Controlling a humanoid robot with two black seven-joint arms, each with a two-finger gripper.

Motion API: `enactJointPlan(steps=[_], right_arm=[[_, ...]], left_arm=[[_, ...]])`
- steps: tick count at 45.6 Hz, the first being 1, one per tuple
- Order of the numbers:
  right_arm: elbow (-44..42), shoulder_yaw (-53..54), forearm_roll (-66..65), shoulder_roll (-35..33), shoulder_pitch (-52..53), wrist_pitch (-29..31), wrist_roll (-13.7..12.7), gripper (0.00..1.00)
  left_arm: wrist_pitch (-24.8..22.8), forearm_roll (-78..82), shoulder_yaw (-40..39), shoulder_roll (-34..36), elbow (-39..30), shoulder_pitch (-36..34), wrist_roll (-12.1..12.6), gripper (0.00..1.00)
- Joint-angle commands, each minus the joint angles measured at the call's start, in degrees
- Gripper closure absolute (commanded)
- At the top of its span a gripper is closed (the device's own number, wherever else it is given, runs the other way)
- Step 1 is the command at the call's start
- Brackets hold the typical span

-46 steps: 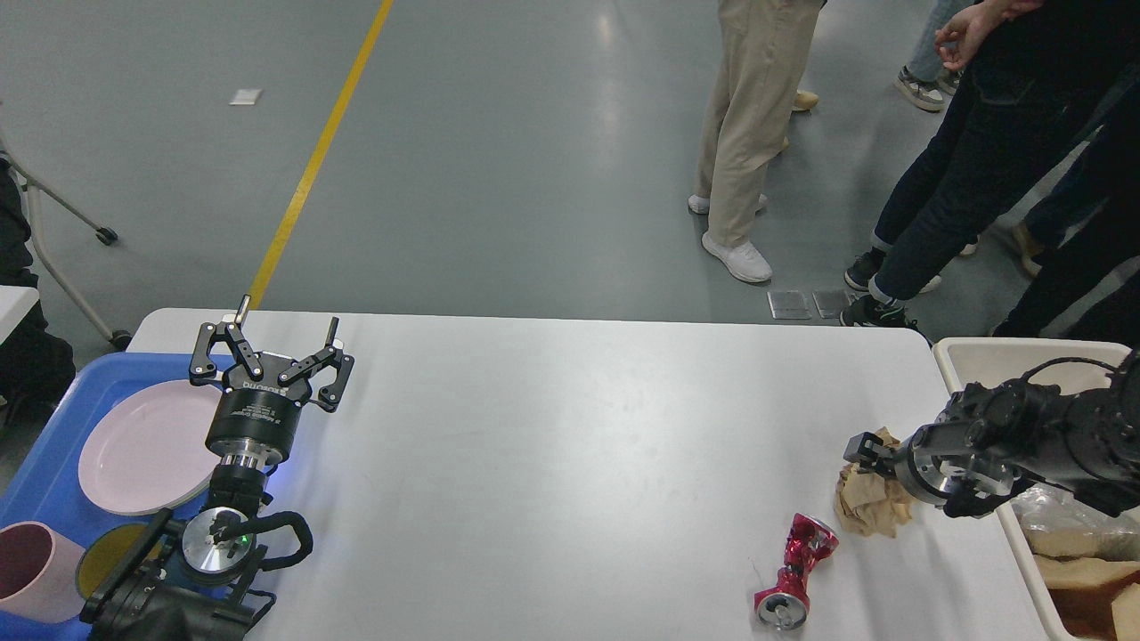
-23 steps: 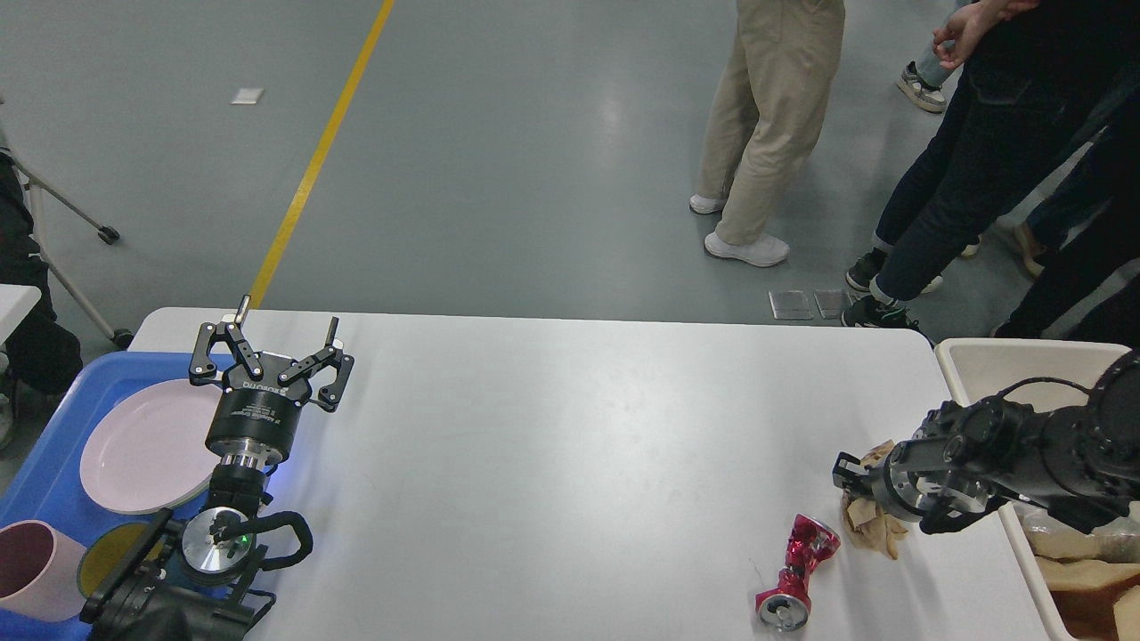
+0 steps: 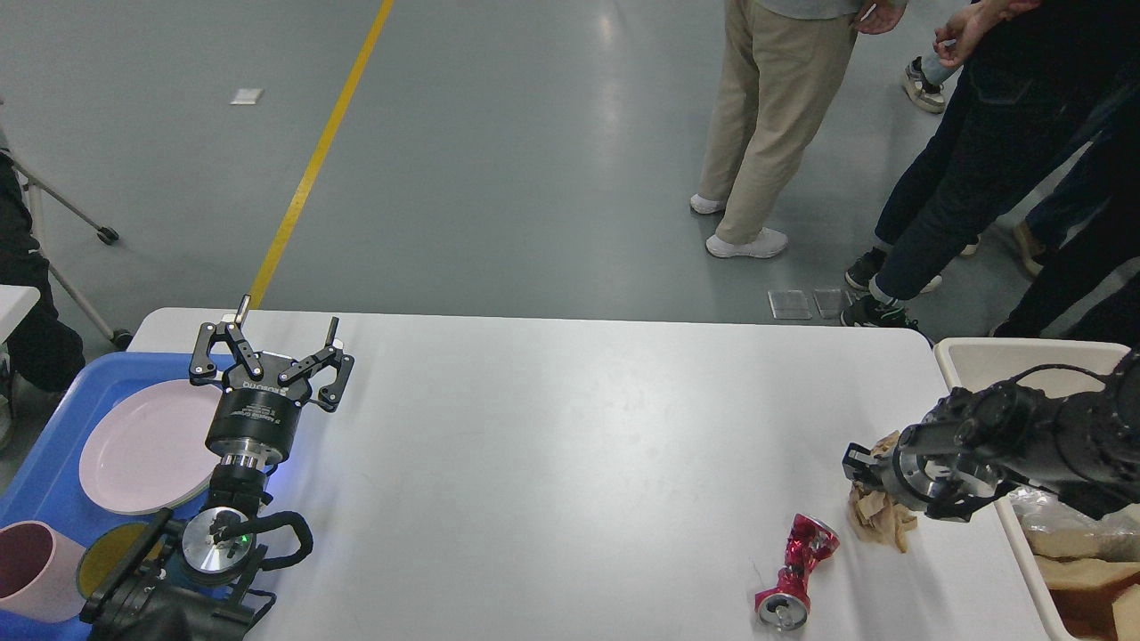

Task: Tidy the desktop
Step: 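Carry the crumpled paper into the white bin and release it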

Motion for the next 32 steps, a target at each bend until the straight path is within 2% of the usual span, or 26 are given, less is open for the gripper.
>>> enactJointPlan(steps=[1, 8, 14, 24, 32], right_arm=[[3.65, -0.43, 0.31, -4.26, 5.94, 7.60, -0.79, 1.00], [10.42, -3.93, 0.31, -10.15, 18.24, 19.21, -0.79, 1.00], [17.53, -12.19, 0.40, -10.69, 30.89, 26.42, -0.79, 1.00], [31.33, -21.60, 0.57, -11.65, 50.50, 29.33, -0.44, 1.00], [32.67, -23.72, 0.92, -12.71, 53.07, 28.36, -0.35, 1.00]], left_arm=[[0.00, 0.00, 0.00, 0.00, 0.00, 0.00, 0.00, 0.03], [0.00, 0.00, 0.00, 0.00, 0.00, 0.00, 0.00, 0.03], [0.00, 0.00, 0.00, 0.00, 0.00, 0.00, 0.00, 0.03], [0.00, 0.00, 0.00, 0.00, 0.00, 0.00, 0.00, 0.03], [0.00, 0.00, 0.00, 0.00, 0.00, 0.00, 0.00, 0.03]])
